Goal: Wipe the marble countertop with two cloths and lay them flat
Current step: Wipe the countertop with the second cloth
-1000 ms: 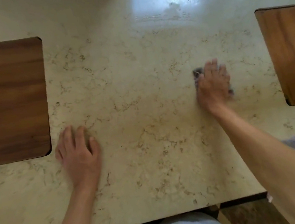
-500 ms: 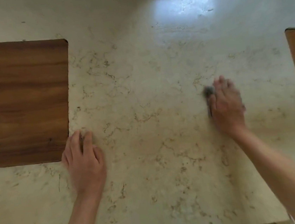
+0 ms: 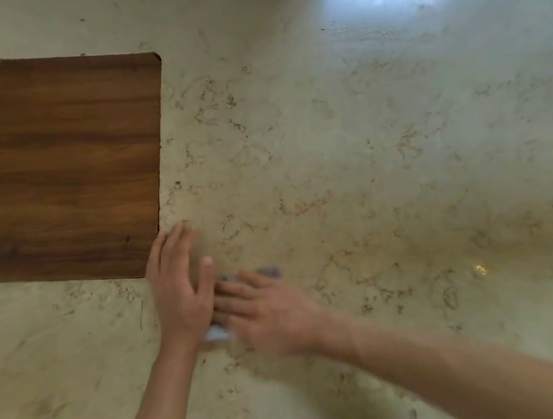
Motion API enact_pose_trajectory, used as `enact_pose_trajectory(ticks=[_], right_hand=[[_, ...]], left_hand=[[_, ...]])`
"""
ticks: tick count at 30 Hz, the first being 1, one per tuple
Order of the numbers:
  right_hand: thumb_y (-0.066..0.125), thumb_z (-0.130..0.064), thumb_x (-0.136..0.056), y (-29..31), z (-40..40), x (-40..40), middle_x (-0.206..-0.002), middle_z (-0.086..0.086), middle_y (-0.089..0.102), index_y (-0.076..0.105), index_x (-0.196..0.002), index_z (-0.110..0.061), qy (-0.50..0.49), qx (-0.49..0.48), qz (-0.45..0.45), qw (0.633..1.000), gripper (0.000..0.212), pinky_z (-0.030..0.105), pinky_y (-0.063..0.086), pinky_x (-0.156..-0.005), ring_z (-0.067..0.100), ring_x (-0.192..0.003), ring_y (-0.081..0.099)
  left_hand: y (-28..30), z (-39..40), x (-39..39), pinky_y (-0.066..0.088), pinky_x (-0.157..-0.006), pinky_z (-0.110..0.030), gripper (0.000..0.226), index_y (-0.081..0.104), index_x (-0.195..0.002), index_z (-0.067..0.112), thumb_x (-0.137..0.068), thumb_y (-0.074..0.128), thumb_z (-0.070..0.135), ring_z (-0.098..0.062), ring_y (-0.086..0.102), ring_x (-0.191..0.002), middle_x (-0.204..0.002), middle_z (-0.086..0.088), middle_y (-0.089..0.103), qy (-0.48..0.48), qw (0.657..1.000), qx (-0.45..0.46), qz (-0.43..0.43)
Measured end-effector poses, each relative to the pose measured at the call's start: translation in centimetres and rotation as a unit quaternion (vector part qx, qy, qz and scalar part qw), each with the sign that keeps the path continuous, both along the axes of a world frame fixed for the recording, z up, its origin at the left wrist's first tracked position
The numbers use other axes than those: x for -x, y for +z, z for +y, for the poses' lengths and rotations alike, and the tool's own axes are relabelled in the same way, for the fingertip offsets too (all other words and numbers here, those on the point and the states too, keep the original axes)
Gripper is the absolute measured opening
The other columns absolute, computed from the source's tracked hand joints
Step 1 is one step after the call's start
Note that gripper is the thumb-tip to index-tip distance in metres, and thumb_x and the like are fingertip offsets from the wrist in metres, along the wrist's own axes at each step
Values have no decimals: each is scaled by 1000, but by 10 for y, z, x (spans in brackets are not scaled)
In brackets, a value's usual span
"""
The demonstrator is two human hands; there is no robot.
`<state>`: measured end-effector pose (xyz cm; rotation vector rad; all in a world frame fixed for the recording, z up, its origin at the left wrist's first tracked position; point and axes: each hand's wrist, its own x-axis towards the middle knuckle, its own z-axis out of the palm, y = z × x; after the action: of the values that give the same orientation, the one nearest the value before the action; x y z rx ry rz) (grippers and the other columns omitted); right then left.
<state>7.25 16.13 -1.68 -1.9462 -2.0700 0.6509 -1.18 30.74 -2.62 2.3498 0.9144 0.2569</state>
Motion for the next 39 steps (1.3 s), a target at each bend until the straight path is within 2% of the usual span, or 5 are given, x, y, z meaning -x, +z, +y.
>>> enact_pose_trajectory(ticks=[9, 16, 23, 31, 39], right_hand=[[31, -27, -106, -7, 15, -195, -168, 11, 21, 25, -159, -16, -381, -2, -128, 916, 54, 54, 14, -126, 33, -156, 13], [28, -31, -111, -7, -131, -69, -167, -3, 21, 25, -159, -23, 75, -10, -6, 997, 49, 44, 6, -128, 21, -157, 11], [26, -37, -108, -10, -131, -267, -167, 14, 24, 26, -158, -12, -445, 21, -137, 885, 56, 56, 23, -121, 35, -154, 19], [35, -27, -110, 4, -221, -71, -168, -4, 21, 28, -159, -24, 39, -3, 30, 999, 49, 38, -3, -128, 18, -157, 6], [29, -35, -107, -8, -269, -295, -168, 12, 17, 24, -159, -17, -484, 46, -150, 861, 55, 62, 17, -122, 38, -155, 12]], left_hand=[[-4, -10, -4, 13, -123, -47, 52, 46, -147, 20, -98, 44, 37, -24, 14, -154, -163, -4, 29, -11, 990, -73, 119], [0, -58, -46, 19, -120, -46, 44, 53, -138, 7, -95, 51, 16, -34, 30, -146, -156, -16, 40, -28, 996, -67, 56], [-10, -114, -85, 16, -121, -56, 52, 52, -142, 20, -91, 49, 32, -35, 25, -150, -157, -11, 40, -85, 985, -109, 107], [-11, -121, -88, 20, -118, -55, 54, 51, -142, 18, -90, 46, 30, -38, 27, -149, -155, -13, 42, -66, 978, -152, 127], [-2, -186, -135, 20, -119, -54, 53, 44, -148, 15, -99, 39, 36, -39, 25, -149, -161, -18, 33, -128, 979, -103, 117]])
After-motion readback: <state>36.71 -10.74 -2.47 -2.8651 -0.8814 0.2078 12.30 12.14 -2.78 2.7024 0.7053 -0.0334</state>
